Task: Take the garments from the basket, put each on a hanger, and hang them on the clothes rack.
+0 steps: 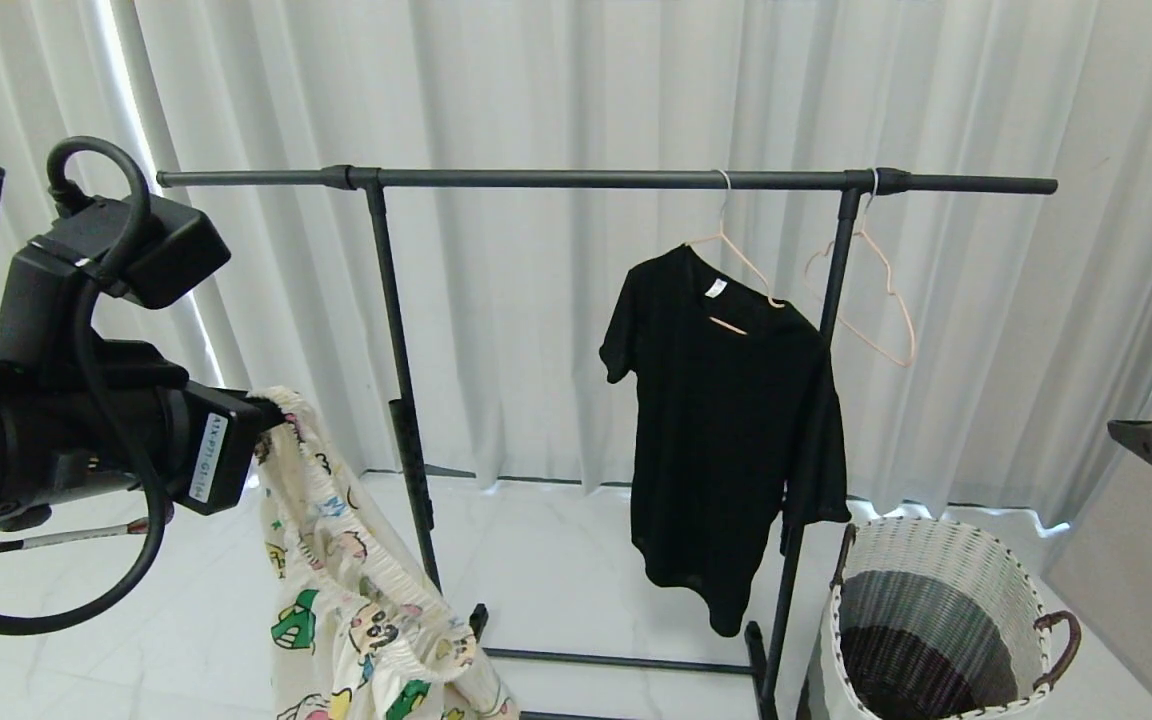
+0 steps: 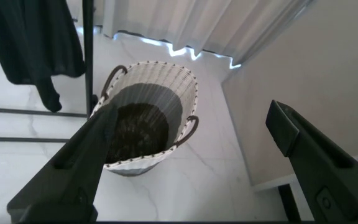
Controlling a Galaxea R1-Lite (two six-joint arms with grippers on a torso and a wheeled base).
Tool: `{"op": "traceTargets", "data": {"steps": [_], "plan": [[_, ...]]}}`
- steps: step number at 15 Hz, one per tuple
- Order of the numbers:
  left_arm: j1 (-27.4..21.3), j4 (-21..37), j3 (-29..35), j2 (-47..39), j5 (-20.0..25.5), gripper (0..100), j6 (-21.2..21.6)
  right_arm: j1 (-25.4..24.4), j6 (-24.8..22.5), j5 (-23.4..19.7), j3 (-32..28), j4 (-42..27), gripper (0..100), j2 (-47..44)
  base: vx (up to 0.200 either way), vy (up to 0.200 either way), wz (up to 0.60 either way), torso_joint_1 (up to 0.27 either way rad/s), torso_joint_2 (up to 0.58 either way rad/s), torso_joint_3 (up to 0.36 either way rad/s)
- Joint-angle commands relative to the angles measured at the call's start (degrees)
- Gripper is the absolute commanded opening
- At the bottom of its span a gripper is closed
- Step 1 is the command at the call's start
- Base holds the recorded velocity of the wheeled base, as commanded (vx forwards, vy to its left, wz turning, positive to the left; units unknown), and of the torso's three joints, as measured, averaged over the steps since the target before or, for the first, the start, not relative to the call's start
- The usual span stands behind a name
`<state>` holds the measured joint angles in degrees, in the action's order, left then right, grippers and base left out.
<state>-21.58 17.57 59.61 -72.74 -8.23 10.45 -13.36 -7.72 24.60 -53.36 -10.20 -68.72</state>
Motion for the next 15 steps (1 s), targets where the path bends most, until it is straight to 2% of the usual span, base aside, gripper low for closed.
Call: {"op": "traceTargets", "data": {"steps": [1,13,14,15], "plan": [[0.0,0.0,0.1,0.0,0.0,0,0.0,0.0,0.0,0.0,-0.1,0.0,100,-0.1,0.000,0.000,0.00,0.198,-0.48,-0.281],[0.7,-0.1,-0.5,1.5,-0.9,0,0.0,0.2,2.4,-0.1,0.1,0.0,100,-0.1,0.000,0.000,0.00,0.229,-0.51,-0.289],[0.7,-0.1,-0.5,1.5,-0.9,0,0.1,0.2,2.7,-0.4,0.2,0.0,100,-0.1,0.000,0.000,0.00,0.261,-0.56,-0.290],[0.7,-0.2,-0.4,1.7,-0.9,0,0.1,0.5,3.5,-2.8,0.6,0.0,100,-0.2,0.000,0.000,0.00,0.163,-0.36,-0.188]]}}
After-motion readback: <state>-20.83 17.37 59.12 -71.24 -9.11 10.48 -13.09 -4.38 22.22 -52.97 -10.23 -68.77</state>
